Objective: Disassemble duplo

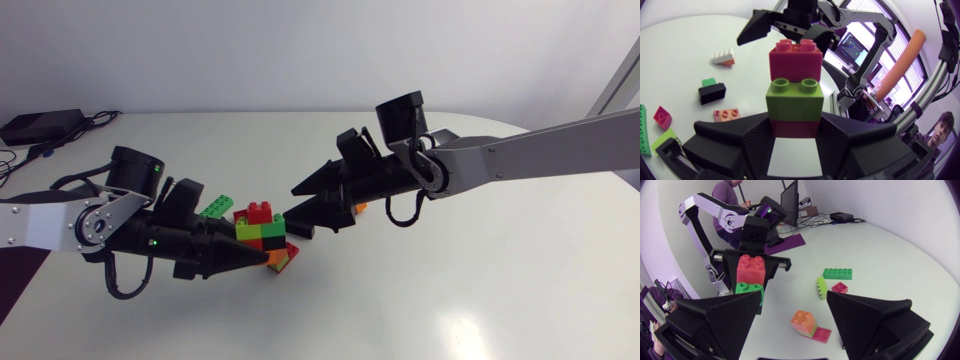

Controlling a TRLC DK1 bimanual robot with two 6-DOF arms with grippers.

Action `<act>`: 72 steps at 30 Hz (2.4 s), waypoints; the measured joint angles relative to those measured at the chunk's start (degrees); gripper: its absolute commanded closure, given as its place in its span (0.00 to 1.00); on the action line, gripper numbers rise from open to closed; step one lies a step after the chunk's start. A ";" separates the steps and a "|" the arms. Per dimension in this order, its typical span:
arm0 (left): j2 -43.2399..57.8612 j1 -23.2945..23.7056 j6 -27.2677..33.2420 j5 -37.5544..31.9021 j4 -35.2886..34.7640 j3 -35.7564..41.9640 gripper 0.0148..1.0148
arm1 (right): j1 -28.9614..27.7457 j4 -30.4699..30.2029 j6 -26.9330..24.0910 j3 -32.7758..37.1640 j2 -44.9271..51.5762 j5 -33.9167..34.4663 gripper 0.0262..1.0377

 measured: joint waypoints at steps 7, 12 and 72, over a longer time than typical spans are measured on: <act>0.07 -2.91 4.50 -0.04 -3.17 0.00 0.58 | 0.07 1.86 1.46 -1.25 -1.20 -2.75 0.10; 0.85 -2.99 5.14 -0.28 -3.43 0.02 0.58 | 0.11 1.86 1.49 -1.29 -1.36 -3.43 0.10; 3.65 -5.57 14.49 -1.99 -11.98 3.32 0.66 | 7.19 -6.03 -5.09 -2.60 -3.56 -5.29 0.46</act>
